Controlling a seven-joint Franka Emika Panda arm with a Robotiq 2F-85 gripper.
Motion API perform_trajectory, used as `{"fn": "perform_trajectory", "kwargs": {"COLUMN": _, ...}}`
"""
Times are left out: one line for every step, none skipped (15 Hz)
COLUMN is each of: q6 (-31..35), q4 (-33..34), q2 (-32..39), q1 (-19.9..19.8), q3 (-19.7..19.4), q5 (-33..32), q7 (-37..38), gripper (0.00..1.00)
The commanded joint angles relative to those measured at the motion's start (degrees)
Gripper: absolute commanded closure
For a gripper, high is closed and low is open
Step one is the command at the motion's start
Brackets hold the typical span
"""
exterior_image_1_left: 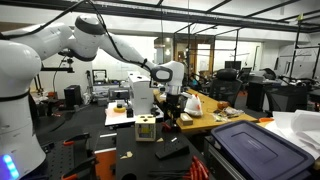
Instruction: Move the red object to the next hole
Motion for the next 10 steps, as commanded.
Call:
{"fn": "perform_trajectory", "kwargs": {"q6": -0.4, "q4": -3.5, "q2": -2.3, "q1": 2.1, "q3": -0.9, "q5": -0.1, "q7": -0.4, "gripper": 0.00}}
{"fn": "perform_trajectory", "kwargs": {"q6": -0.3, "q4": -4.2, "q2": -2.5, "q1": 2.4, "q3": -0.9, "q5": 0.0, "q7": -0.6, "gripper": 0.00}}
{"fn": "perform_trajectory", "kwargs": {"q6": -0.2, "q4": -4.9, "q2": -2.6, "q1": 2.8, "q3": -0.9, "q5": 0.2, "q7": -0.8, "gripper": 0.00}}
{"fn": "perform_trajectory", "kwargs": {"q6": 0.0, "q4": -5.8, "q2": -2.8, "q1": 3.3, "q3": -0.9, "q5": 0.3, "q7": -1.0, "gripper": 0.00}}
{"fn": "perform_trajectory", "kwargs": {"q6": 0.1, "q4": -6.5, "q2": -2.9, "q1": 3.7, "q3": -1.0, "q5": 0.4, "q7": -1.0, "gripper": 0.00}}
{"fn": "perform_trajectory", "kwargs": {"q6": 0.4, "q4": -7.5, "q2": -3.2, "q1": 4.3, "q3": -1.1, "q5": 0.6, "q7": -1.2, "gripper": 0.00}}
{"fn": "perform_trajectory", "kwargs": {"q6": 0.6, "q4": -8.3, "q2": -3.4, "q1": 4.7, "q3": -1.3, "q5": 0.8, "q7": -1.3, "gripper": 0.00}}
{"fn": "perform_trajectory", "kwargs": {"q6": 0.9, "q4": -9.1, "q2": -3.6, "q1": 5.1, "q3": -1.5, "q5": 0.9, "q7": -1.3, "gripper": 0.00}}
{"fn": "perform_trajectory", "kwargs": {"q6": 1.4, "q4": -9.8, "q2": -3.7, "q1": 5.7, "q3": -1.9, "q5": 1.1, "q7": -1.2, "gripper": 0.00}}
{"fn": "perform_trajectory", "kwargs": {"q6": 1.6, "q4": -10.4, "q2": -3.9, "q1": 6.1, "q3": -2.2, "q5": 1.3, "q7": -1.3, "gripper": 0.00}}
